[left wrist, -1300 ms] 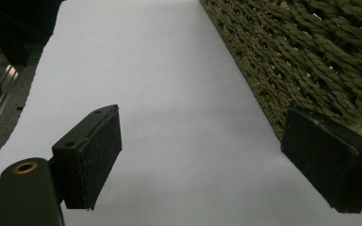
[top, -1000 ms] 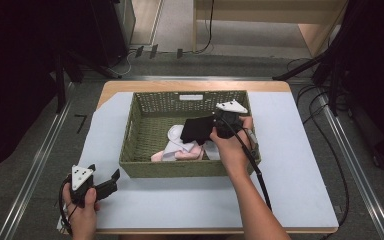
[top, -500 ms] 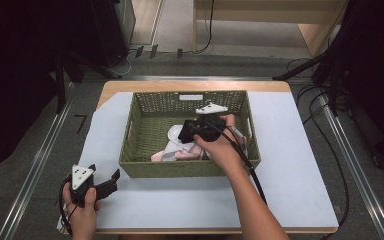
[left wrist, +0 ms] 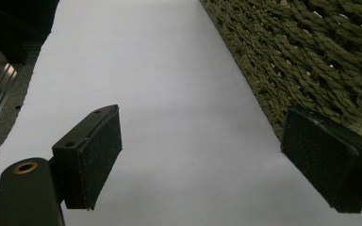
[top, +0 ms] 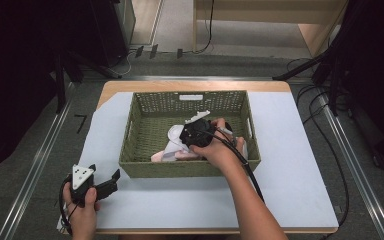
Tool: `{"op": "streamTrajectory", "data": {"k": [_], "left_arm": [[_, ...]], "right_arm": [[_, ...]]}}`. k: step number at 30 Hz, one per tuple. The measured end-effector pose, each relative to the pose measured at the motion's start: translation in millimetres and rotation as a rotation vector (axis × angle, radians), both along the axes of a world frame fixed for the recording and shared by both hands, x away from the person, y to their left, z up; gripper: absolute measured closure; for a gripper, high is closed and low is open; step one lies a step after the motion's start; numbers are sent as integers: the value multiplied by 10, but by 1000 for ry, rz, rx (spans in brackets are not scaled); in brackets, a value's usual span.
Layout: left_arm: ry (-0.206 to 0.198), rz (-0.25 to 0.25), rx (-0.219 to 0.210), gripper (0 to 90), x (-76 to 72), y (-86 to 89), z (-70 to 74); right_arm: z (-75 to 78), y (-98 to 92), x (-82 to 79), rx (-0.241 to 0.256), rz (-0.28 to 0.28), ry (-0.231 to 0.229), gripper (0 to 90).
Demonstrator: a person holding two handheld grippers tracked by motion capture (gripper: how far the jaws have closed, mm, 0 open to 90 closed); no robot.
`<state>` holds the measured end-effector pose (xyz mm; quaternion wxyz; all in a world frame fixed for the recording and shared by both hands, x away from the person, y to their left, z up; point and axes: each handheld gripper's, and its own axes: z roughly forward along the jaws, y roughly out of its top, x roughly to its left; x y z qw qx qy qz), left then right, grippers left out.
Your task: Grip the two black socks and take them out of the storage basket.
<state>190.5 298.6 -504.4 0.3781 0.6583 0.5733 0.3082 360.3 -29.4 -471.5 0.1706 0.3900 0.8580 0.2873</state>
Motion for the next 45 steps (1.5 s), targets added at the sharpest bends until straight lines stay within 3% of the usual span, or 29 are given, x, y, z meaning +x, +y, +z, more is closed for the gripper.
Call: {"op": "streamTrajectory", "data": {"k": [1, 2, 5, 7, 9, 10, 11, 12, 13, 16, 17, 18, 20, 22, 26, 29, 33, 41, 45], "left_arm": [[0, 0, 0, 141, 1, 0, 0], [0, 0, 0, 141, 1, 0, 0], [0, 0, -1, 141, 1, -1, 0], [0, 1, -1, 141, 2, -1, -1], [1, 0, 0, 141, 2, -1, -1], [0, 0, 0, 141, 2, -1, -1], [0, 0, 0, 141, 2, -2, 0], [0, 0, 0, 141, 2, -2, -1], [1, 0, 0, 141, 1, -1, 0], [2, -2, 3, 142, 3, -1, 0], [2, -2, 2, 142, 3, -1, 0], [3, -2, 3, 141, 4, -1, 0], [3, -2, 2, 141, 4, -1, 0], [1, -1, 0, 142, 5, -2, -1], [5, 1, 0, 141, 8, -2, -1], [8, 0, 1, 141, 9, 0, -1], [10, -3, 0, 141, 12, 3, -1], [7, -6, 0, 141, 7, 2, 0], [4, -5, -2, 141, 6, 2, 0]], "right_arm": [[0, 0, 0, 0, 0, 0, 584], [43, -33, 17, 2, -43, 18, 674], [99, -59, 15, 18, -64, 16, 737], [166, -91, 0, 52, -88, -10, 773], [224, -129, -13, 114, -114, -37, 801], [224, -129, -13, 114, -114, -37, 801], [289, -187, -28, 191, -146, -58, 818], [289, -187, -28, 191, -146, -58, 818], [339, -235, -43, 266, -166, -74, 823], [387, -285, -68, 322, -181, -108, 837], [387, -285, -68, 322, -181, -108, 837], [410, -308, -93, 336, -185, -147, 844], [429, -322, -114, 354, -187, -176, 847], [437, -329, -122, 358, -187, -188, 848], [492, -424, -174, 423, -204, -268, 851], [519, -486, -199, 469, -206, -295, 852], [550, -551, -247, 499, -200, -356, 853], [629, -647, -343, 571, -203, -417, 852], [684, -701, -373, 579, -207, -447, 852]]}}
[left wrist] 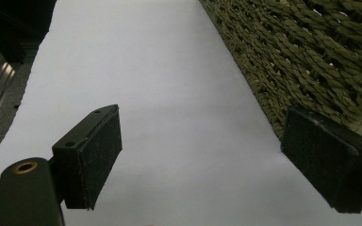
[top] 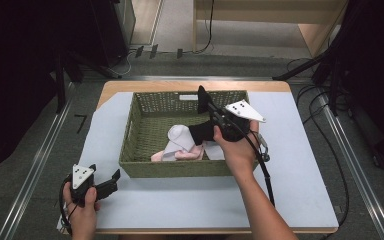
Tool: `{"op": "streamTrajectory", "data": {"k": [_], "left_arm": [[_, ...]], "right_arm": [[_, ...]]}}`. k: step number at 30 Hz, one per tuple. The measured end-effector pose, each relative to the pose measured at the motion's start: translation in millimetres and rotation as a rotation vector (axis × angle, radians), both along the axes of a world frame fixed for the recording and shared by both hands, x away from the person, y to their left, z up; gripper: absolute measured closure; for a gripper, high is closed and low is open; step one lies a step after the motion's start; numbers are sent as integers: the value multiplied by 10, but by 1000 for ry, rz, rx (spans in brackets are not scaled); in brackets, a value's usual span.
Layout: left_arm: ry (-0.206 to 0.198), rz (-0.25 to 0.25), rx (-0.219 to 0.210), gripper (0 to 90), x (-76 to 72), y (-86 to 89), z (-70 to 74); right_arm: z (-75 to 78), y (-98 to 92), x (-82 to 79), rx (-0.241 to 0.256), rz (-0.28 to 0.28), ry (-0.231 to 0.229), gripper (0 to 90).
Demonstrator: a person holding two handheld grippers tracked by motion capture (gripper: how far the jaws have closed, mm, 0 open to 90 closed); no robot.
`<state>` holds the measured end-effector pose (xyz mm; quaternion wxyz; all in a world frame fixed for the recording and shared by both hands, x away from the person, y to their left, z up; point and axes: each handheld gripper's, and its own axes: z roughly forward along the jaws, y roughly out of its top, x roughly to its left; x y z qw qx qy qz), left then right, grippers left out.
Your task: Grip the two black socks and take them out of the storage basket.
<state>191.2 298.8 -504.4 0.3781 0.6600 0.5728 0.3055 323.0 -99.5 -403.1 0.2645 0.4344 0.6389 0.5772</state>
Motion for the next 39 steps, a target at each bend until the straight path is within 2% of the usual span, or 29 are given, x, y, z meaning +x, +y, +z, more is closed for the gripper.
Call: {"op": "streamTrajectory", "data": {"k": [8, 11, 12, 16, 21, 30, 35, 39], "left_arm": [[0, 0, 0, 141, 0, -1, 0], [0, 2, 0, 141, 0, -3, 0], [0, 1, 1, 141, 0, -3, 0], [1, 2, 3, 141, 0, -5, 0], [-3, 2, 5, 141, -2, -6, -1], [-3, 1, 2, 141, -1, -6, -2], [-4, 2, 4, 141, -2, -7, -2], [-4, 2, 6, 141, -4, -8, -1]], "right_arm": [[169, -318, -75, 37, -45, -60, 852], [204, -397, -82, 40, -47, -70, 851], [242, -475, -93, 37, -56, -80, 851], [276, -569, -109, 37, -67, -88, 851], [296, -806, -128, 47, -111, -95, 851], [233, -1116, -131, 54, -178, -82, 851], [98, -1283, -131, 26, -222, -59, 850], [-1, -1378, -127, 23, -248, -39, 850]]}}
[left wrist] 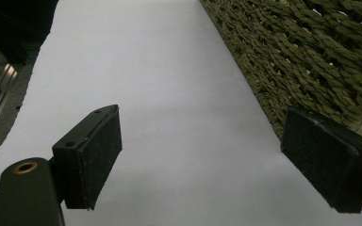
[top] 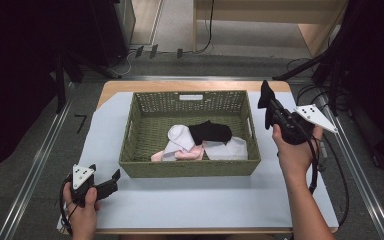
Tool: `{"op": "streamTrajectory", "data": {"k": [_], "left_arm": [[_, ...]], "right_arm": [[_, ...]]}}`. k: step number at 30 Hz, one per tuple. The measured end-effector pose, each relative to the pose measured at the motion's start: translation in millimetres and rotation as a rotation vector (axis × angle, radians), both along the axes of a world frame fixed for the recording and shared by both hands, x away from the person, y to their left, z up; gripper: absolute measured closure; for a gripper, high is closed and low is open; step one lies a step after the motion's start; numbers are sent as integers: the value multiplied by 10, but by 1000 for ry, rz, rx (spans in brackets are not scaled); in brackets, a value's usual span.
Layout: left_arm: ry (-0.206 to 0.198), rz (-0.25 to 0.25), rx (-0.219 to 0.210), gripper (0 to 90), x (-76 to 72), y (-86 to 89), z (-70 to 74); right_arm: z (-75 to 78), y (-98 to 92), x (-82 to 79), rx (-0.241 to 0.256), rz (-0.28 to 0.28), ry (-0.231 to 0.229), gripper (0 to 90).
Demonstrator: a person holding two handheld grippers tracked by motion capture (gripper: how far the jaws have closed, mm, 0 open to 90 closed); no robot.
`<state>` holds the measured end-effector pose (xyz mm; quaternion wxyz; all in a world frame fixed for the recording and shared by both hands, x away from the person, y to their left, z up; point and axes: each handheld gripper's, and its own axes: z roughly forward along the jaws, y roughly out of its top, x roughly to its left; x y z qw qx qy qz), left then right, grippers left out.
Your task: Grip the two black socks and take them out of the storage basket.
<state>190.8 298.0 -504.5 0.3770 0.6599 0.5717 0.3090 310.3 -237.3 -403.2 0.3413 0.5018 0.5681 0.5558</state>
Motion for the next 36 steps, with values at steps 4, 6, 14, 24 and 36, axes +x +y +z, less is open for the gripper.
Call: {"op": "streamTrajectory", "data": {"k": [4, 6, 14, 24, 36], "left_arm": [[-1, 0, 2, 141, -1, -1, 0], [-2, 0, 3, 141, -1, -1, 0], [-3, 1, 5, 141, -3, -3, 0], [-5, 0, 5, 141, -4, -4, 0], [-4, 1, 10, 142, -3, -12, 0]], "right_arm": [[-137, -112, 10, -4, -31, 36, 850], [-200, -154, 14, -8, -42, 51, 850], [-489, -252, 32, -20, -86, 136, 849], [-716, -355, -21, 50, -152, 192, 764], [-401, -139, -59, 56, -96, 98, 714]]}}
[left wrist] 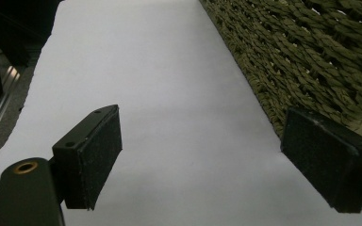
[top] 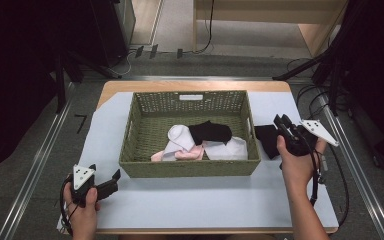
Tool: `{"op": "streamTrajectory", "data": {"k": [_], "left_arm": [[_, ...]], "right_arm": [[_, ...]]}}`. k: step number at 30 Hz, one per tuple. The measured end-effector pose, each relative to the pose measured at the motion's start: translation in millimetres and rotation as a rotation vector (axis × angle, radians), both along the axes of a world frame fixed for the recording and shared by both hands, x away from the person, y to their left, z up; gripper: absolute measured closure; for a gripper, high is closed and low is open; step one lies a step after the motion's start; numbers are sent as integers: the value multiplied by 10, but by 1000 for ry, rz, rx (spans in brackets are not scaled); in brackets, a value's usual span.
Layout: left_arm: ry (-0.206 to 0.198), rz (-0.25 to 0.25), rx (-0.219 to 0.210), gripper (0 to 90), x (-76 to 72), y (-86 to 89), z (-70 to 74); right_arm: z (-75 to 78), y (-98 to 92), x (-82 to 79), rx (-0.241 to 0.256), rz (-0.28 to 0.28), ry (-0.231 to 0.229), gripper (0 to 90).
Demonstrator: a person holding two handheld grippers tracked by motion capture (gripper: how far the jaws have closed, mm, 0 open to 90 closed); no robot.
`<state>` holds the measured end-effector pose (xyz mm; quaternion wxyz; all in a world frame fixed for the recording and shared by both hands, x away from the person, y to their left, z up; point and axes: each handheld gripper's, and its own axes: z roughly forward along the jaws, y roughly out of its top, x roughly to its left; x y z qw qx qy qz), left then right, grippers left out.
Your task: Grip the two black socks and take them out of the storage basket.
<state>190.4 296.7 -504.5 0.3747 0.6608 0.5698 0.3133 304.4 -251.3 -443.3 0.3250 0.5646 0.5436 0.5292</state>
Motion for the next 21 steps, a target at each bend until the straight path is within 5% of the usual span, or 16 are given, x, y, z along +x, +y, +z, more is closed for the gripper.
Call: {"op": "streamTrajectory", "data": {"k": [13, 21], "left_arm": [[0, 1, -5, 142, 2, 3, -1], [4, -2, 0, 142, 4, 6, 0]], "right_arm": [[483, 851, 59, -77, 149, -68, 686], [377, 1353, 266, -123, 258, 31, 612]]}}
